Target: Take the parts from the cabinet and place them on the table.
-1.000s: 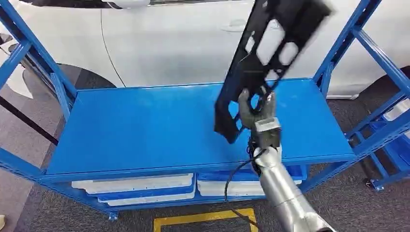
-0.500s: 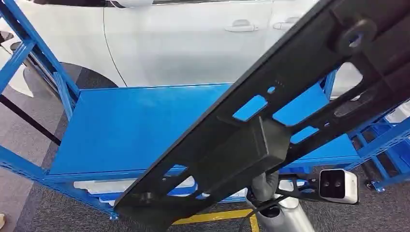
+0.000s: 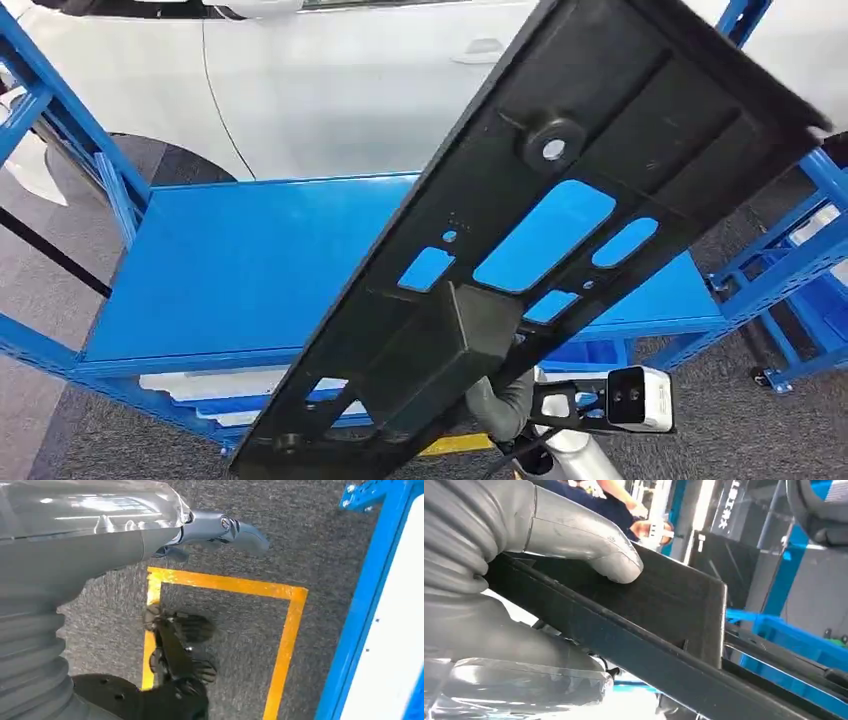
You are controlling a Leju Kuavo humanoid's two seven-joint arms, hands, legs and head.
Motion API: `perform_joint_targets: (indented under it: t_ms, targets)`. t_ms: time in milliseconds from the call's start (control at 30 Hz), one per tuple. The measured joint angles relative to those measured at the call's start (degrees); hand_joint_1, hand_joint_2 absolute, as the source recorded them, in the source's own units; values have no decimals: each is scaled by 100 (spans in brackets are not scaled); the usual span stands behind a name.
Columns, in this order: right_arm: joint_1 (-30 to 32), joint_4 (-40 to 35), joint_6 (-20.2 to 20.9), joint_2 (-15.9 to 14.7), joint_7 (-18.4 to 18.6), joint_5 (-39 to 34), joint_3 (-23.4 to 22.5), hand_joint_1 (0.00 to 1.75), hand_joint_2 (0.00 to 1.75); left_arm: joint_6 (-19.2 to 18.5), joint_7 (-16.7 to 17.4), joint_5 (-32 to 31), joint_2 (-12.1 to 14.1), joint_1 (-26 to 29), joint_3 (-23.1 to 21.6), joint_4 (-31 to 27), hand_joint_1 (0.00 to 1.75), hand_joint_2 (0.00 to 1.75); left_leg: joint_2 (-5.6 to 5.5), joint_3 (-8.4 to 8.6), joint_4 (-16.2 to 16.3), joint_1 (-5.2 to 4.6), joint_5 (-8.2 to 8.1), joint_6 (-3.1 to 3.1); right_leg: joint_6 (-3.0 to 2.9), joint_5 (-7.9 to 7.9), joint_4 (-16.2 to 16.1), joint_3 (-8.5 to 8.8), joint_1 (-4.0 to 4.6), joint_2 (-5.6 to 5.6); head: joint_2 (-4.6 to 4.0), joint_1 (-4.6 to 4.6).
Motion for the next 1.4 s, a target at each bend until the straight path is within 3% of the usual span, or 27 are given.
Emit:
perform_joint_targets:
  t_ms: [100,133,167,200,267,300,333,400,467,500,533,600,667,733,800,867,900,967,1000,1033,1133,1167,1200,1233,1300,1333,1400]
  targets:
    - [47,-5,-316,-15,-37,59,37,175,175,0,149,0,24,5,0,0,0,175,-9,-46,3,-31,70,73,99,70,-30,-18,-33,-2,0,0]
    - [84,-35,-416,-35,-55,112,37,175,175,-7,186,-11,22,7,0,0,0,175,-8,-62,-65,21,148,122,145,81,-25,-34,-6,0,0,0]
    - [122,-51,-495,-59,-63,169,37,175,175,-7,208,-37,26,-1,0,0,0,175,24,-68,-90,35,199,150,181,-36,40,-70,-42,22,0,0]
    - [160,-94,-569,-100,-76,238,37,175,175,-13,234,-83,28,-12,-4,0,0,175,31,-119,-92,34,239,203,200,-316,278,-171,-45,17,0,0]
    - [270,-173,-619,-179,-85,359,31,175,175,-22,263,-179,50,-13,-28,0,0,175,34,-222,-90,32,304,211,247,-894,1165,-484,-84,17,0,0]
    - [342,-229,-630,-207,-85,434,11,175,175,-26,280,-212,57,-12,-41,0,0,175,35,-280,-84,32,340,206,273,-1081,1583,-615,-101,16,0,0]
    - [409,-289,-641,-219,-85,529,-15,175,175,-26,304,-245,63,-10,-50,0,0,175,35,-328,-79,32,372,194,290,-1113,1762,-629,-120,14,0,0]
    - [484,-429,-650,-227,-87,630,-63,175,175,-35,330,-284,66,-10,-59,0,0,175,35,-407,-64,37,425,163,308,-835,1285,-245,-161,10,0,0]
    - [494,-540,-650,-227,-87,662,-79,175,175,-39,346,-297,66,-14,-68,0,0,175,35,-462,-19,45,461,115,294,-495,153,500,-179,9,0,0]
    - [495,-586,-650,-227,-87,667,-87,175,175,-39,346,-299,66,-15,-77,0,0,175,30,-492,-2,23,479,83,262,-583,-132,645,-156,16,0,0]
    - [531,-629,-650,-229,-87,671,-98,175,175,-40,346,-299,68,-16,-90,0,0,175,29,-480,-18,25,511,39,215,-446,-35,584,-122,33,0,0]
    - [542,-669,-648,-234,-87,673,-114,175,175,-39,346,-302,77,-20,-105,0,0,175,28,-501,-28,26,579,-47,147,-462,-64,542,-103,36,0,0]
    - [550,-704,-648,-234,-87,675,-114,175,175,-42,346,-308,81,-9,-109,0,0,175,25,-531,16,57,528,-113,33,-345,-132,490,-152,7,0,0]
    - [570,-746,-674,-234,-87,708,-116,175,175,-42,352,-330,79,-10,-127,0,0,175,22,-735,520,64,-69,-146,-44,-250,-129,376,-136,5,0,0]
    - [632,-824,-713,-234,-87,765,-144,175,175,-35,376,-426,85,-12,-181,0,0,175,22,-1018,1485,64,-628,-184,-66,-142,-120,229,-100,1,0,0]
    - [702,-921,-737,-234,-87,778,-217,175,175,-31,438,-485,92,-8,-201,0,0,175,22,-975,1799,63,-600,-176,-68,-51,-104,93,-71,-1,0,0]
    - [731,-986,-731,-236,-87,776,-256,175,175,-31,472,-518,96,-8,-216,0,0,175,22,-749,1553,61,-405,-151,-66,-6,-94,24,-55,-1,0,0]
    - [755,-1087,-667,-243,-87,741,-332,175,175,-31,534,-560,120,-16,-278,0,0,175,20,-57,567,43,-82,-68,-54,67,-76,-63,-28,6,0,0]
    - [755,-1130,-604,-243,-87,715,-361,175,175,-29,579,-575,167,-30,-304,0,0,175,20,296,32,13,-162,-3,-38,99,-65,-82,-27,3,0,0]
    - [751,-1150,-540,-247,-87,660,-374,175,175,-24,612,-568,173,-42,-310,0,0,175,27,412,-194,-3,-192,-12,-4,141,-51,-100,-11,6,0,0]
    - [737,-1141,-355,-256,-87,444,-374,175,175,4,658,-514,195,-39,-310,0,0,175,21,333,-202,-57,-91,67,109,259,-105,-93,-52,1,0,0]
    - [731,-1128,-318,-269,-87,387,-374,175,175,6,654,-492,186,-32,-310,0,0,175,37,302,-273,12,6,104,145,259,-90,-122,-27,7,0,0]
    - [730,-1115,-298,-275,-87,358,-374,175,175,6,652,-483,181,-41,-308,0,0,175,63,251,-274,11,79,140,182,43,18,-192,-58,20,0,0]
    - [725,-1110,-294,-293,-87,348,-374,175,175,6,643,-483,181,-42,-308,0,0,175,66,160,-274,12,141,185,211,-344,332,-302,-72,17,0,0]
    - [732,-1108,-351,-321,-87,310,-372,175,175,4,634,-490,170,-29,-310,0,0,175,69,-2,-263,9,262,185,271,-937,1212,-551,-112,17,0,0]
    - [732,-1106,-381,-334,-87,297,-372,175,175,4,634,-498,168,-27,-310,0,0,175,72,-86,-249,10,319,175,295,-1027,1561,-624,-121,16,0,0]
    - [730,-1091,-453,-380,-87,256,-369,175,175,2,634,-529,157,-23,-310,0,0,175,75,-245,-215,20,410,145,333,-757,1578,-446,-166,12,0,0]
